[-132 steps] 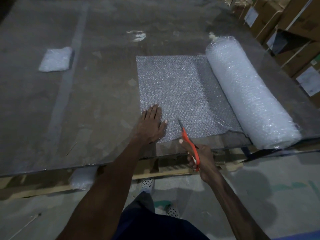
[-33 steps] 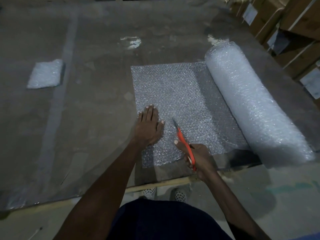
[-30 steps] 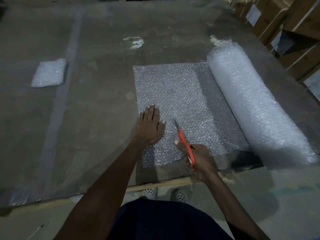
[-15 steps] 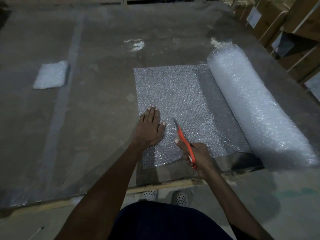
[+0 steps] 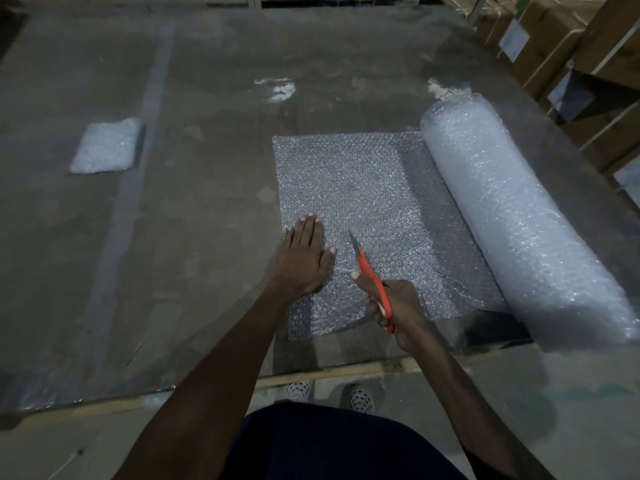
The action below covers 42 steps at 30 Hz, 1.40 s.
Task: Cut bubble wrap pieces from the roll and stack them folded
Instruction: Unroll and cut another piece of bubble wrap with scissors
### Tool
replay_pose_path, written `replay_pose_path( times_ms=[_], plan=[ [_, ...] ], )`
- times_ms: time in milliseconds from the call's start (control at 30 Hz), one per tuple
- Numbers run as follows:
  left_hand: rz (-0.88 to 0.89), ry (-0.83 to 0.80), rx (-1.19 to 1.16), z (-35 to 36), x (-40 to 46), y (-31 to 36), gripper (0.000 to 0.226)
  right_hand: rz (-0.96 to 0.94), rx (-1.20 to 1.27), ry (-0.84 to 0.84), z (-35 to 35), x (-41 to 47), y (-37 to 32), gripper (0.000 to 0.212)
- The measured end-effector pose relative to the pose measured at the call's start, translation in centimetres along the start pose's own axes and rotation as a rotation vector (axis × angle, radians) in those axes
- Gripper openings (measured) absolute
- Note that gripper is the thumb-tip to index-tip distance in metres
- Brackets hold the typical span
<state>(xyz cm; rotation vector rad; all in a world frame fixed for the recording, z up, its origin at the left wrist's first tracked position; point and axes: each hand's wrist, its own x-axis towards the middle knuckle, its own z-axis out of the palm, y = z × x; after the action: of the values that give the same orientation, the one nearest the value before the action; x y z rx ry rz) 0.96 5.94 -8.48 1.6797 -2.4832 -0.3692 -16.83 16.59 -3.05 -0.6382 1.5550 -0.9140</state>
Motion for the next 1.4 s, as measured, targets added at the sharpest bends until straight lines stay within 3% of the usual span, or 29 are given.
replay_pose_path(
  times_ms=[633, 933, 1100, 1400],
  plan=[
    [0.004, -0.054, -0.002, -0.1, 0.1, -0.1, 0.072, -0.034, 0.02, 0.03, 0.8, 1.0, -0.4, 0.047],
    [-0.05, -0.03, -0.034, -2.0, 5.0, -1.6, 0.079, 0.001, 0.002, 0.021, 0.7, 1.4, -1.1, 0.042],
    [-0.021, -0.04, 0.016, -1.7, 5.8, -2.8, 0.067, -0.009, 0.011, 0.03, 1.1, 2.4, -1.1, 0.046],
    [-0.02, -0.045, 0.023, -1.7, 5.7, -2.8, 0.069, -0.007, 0.016, 0.015, 1.0, 2.4, -1.3, 0.046]
  ],
)
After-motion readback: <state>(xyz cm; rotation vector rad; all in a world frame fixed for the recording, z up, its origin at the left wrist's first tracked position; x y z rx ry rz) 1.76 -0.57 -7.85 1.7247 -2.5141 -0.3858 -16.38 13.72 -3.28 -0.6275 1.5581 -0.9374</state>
